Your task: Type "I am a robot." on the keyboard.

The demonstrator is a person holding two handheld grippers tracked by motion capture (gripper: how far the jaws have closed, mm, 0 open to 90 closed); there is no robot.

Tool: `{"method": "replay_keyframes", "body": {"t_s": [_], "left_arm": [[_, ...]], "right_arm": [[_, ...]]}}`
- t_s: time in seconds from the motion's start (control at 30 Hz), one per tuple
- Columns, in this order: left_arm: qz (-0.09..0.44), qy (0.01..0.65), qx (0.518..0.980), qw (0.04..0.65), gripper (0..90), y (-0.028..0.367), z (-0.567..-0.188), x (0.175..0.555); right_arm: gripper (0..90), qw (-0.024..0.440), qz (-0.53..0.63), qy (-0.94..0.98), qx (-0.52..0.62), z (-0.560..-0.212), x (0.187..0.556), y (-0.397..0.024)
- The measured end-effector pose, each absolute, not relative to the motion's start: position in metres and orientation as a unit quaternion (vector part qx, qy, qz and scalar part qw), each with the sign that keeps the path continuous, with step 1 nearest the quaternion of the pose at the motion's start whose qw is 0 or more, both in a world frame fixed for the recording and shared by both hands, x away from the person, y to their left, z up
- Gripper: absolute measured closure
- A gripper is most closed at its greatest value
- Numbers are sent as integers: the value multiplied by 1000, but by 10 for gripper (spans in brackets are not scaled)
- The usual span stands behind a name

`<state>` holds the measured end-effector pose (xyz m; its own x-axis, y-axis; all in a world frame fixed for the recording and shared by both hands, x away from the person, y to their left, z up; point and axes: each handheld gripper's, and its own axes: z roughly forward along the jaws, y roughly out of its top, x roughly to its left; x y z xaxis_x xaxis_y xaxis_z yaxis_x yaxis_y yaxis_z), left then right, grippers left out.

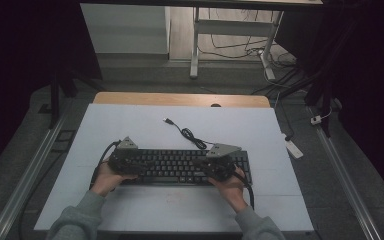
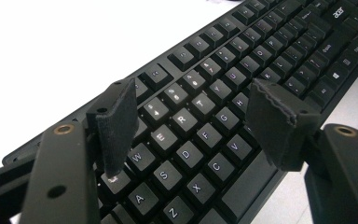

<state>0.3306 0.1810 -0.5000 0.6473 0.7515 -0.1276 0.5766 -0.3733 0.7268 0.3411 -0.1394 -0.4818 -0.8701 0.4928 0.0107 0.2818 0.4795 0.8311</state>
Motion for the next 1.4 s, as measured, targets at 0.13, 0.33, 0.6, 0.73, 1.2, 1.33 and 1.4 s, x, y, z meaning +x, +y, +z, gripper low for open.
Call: {"method": "replay_keyframes", "body": {"t_s": [0.13,0.33,0.6,0.73,1.2,1.33,1.4], "left_arm": [[114,402,823,385,337,179,-500,330],[113,403,823,383,334,180,-501,330],[116,404,823,383,333,181,-500,330],[126,406,820,383,332,182,-499,330],[132,414,813,388,332,184,-499,329],[130,412,815,385,332,184,-499,329],[129,412,816,385,331,184,-499,329]], "right_arm": [[894,107,446,858,229,-489,347,-127],[894,106,433,866,225,-494,355,-105],[893,110,407,877,229,-506,367,-87],[893,111,403,879,229,-511,372,-83],[892,117,395,881,233,-516,375,-80],[892,117,395,881,234,-516,375,-80],[893,116,395,881,233,-517,375,-80]]}}
